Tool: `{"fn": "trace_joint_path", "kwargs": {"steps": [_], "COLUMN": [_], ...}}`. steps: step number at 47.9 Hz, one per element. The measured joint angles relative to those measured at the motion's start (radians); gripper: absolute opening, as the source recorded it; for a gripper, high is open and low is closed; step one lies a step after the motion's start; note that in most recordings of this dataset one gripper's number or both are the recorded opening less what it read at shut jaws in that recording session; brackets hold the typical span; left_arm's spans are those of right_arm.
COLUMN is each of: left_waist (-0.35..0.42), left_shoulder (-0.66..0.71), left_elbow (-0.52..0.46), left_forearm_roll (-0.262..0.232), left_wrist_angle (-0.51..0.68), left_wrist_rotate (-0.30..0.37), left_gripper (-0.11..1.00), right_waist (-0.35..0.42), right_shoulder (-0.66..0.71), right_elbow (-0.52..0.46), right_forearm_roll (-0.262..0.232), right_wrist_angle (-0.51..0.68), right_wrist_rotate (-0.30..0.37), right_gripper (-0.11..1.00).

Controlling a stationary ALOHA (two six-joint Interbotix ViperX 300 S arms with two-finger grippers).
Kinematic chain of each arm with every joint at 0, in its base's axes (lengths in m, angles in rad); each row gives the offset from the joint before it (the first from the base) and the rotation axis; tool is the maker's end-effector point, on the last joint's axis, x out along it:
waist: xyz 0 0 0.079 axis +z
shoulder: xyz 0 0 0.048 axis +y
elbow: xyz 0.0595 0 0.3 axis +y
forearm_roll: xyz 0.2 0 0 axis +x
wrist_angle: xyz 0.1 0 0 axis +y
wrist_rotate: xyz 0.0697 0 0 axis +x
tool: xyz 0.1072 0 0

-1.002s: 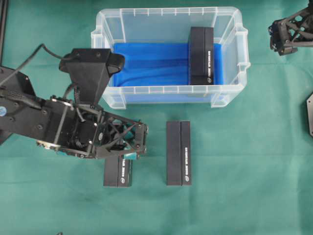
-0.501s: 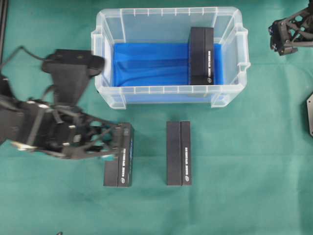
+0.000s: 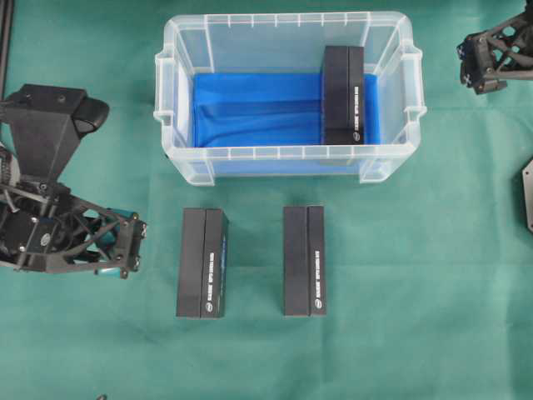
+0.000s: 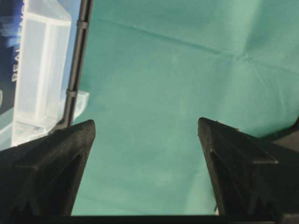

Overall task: Take out the box from the case.
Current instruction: 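Open the left gripper and withdraw it to the left rest pose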

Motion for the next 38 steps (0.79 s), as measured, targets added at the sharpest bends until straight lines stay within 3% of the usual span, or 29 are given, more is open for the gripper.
{"fn": "trace_joint_path", "kwargs": {"steps": [12, 23, 28, 38], "left_waist": [0.086, 0.252, 0.334, 0.520], "left_shoulder": [-0.055, -0.144, -0.172, -0.189], "left_elbow": [0.058, 0.112, 0.126, 0.133], "left_forearm_roll": [0.000, 0.000, 0.000, -0.011], "left_wrist_angle": [-0.002, 0.000, -0.002, 0.011], "left_wrist_rotate": [0.066, 0.160, 0.229, 0.428], "left_gripper": [0.98, 0.98, 0.98, 0.98], "right_waist": [0.000, 0.000, 0.000, 0.000], "right_shoulder": [0.000, -0.002, 0.000, -0.002], "right_elbow": [0.000, 0.000, 0.000, 0.000], "right_forearm_roll": [0.000, 0.000, 0.000, 0.002], "right_wrist_angle": [0.009, 0.009, 0.009, 0.009], "right_wrist_rotate": [0.003, 0.008, 0.021, 0.035], "right_gripper": [0.87, 0.87, 0.87, 0.87]}}
